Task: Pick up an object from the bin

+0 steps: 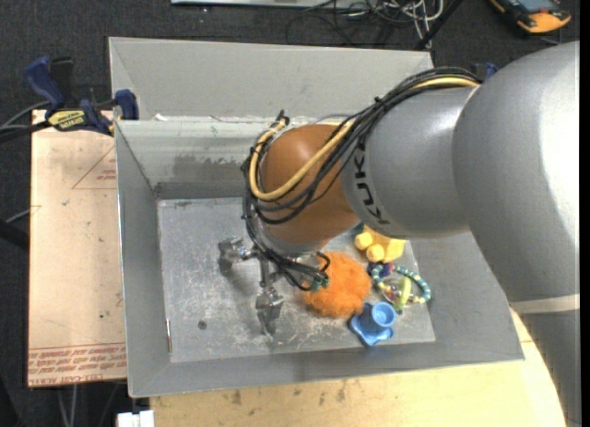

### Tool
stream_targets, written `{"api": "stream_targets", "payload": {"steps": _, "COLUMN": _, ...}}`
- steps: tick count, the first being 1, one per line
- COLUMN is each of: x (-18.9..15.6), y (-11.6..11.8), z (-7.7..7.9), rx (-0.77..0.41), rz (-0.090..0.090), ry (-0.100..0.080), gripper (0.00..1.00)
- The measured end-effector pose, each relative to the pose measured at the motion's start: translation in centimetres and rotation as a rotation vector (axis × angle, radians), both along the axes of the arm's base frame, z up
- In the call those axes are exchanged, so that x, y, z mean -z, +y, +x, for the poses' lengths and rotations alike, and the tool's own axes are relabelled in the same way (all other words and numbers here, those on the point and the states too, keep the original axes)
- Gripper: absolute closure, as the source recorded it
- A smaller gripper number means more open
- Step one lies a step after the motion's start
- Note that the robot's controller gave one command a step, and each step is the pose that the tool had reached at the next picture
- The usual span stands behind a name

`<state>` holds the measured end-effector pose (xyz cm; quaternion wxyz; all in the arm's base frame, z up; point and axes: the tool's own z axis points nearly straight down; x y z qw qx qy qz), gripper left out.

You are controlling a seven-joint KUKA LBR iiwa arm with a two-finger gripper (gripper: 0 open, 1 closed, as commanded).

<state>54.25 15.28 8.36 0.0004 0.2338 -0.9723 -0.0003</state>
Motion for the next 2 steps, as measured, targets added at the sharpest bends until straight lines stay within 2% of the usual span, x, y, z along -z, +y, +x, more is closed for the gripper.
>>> {"api": "stream_targets", "payload": {"steps": 1, "x": -1.2, "y": -1.6, "z": -1.7, "rx": -0.017, "rz": 0.001, "ry": 0.0, "gripper": 0.0}}
{"api": "stream_targets", "payload": {"steps": 2, "x": -3.0, "y": -3.8, "z": -3.4, "rx": 0.146, "rz": 0.001, "ry": 0.0, "gripper": 0.0}}
